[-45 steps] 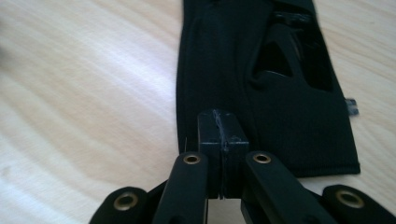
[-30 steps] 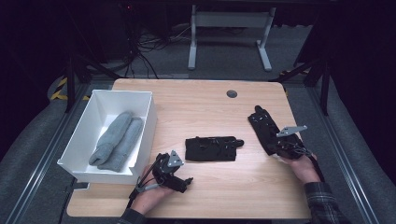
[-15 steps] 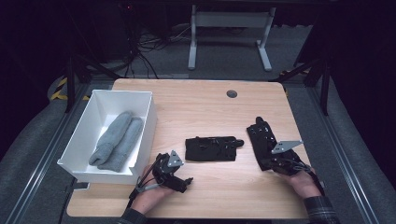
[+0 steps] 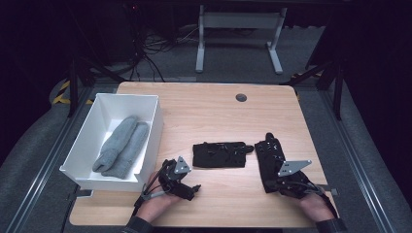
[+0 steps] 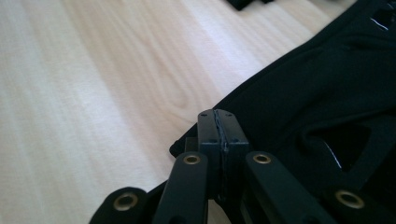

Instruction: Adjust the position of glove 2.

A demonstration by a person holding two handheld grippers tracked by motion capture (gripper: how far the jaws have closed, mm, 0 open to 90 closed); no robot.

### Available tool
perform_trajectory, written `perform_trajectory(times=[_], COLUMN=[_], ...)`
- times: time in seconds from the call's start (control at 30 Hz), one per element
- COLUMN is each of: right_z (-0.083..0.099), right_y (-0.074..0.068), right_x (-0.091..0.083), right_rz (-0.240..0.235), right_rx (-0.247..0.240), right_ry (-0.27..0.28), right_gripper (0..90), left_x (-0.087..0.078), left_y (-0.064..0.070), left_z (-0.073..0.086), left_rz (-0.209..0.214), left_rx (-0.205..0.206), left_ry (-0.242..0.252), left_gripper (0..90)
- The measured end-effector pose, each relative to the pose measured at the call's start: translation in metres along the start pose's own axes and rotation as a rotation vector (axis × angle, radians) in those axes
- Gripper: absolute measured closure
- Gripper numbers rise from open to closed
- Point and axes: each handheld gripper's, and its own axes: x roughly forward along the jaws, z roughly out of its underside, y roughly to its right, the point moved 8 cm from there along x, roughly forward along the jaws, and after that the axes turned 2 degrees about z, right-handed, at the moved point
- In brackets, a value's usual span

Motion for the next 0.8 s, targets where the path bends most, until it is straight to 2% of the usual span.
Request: perform_trajectory(times=[0.1, 0.23, 0.3, 0.37, 0.43, 0.53, 0.6, 0.73, 0.8], right_z=[0.0, 0.0, -0.003, -0.007, -0.009, -0.013, -0.015, -0.018, -0.018], right_y=[-0.011, -0.017, -0.015, -0.011, -0.006, 0.001, 0.005, 0.011, 0.014], right_x=[0.0, -0.001, -0.005, -0.009, -0.011, -0.013, -0.014, -0.015, -0.016], right_rz=[-0.025, -0.039, -0.03, -0.02, 0.004, 0.023, 0.035, 0.049, 0.057], right_rx=[-0.018, -0.028, -0.022, -0.005, 0.004, 0.02, 0.022, 0.028, 0.033], right_ry=[-0.001, 0.006, 0.041, 0.074, 0.093, 0.111, 0.117, 0.124, 0.128], right_gripper=[90.0, 89.8, 80.6, 76.7, 73.5, 73.9, 76.9, 89.9, 90.0], left_x=[0.0, 0.0, -0.003, -0.006, -0.007, -0.013, -0.016, -0.017, -0.014], left_y=[0.0, 0.0, 0.0, -0.001, -0.002, -0.002, -0.004, -0.01, -0.014], left_z=[0.0, 0.0, -0.001, -0.003, -0.005, -0.018, -0.026, -0.046, -0.054], left_rz=[0.0, -0.001, -0.003, -0.018, -0.023, -0.01, -0.007, 0.004, 0.002], left_rx=[0.004, 0.001, -0.007, -0.022, -0.03, -0.043, -0.053, -0.047, -0.053], left_ry=[0.0, 0.001, -0.018, -0.024, -0.043, -0.011, 0.001, 0.021, 0.023], left_gripper=[0.5, 0.5, 2.9, 16.9, 22.8, 42.4, 56.1, 88.3, 89.9])
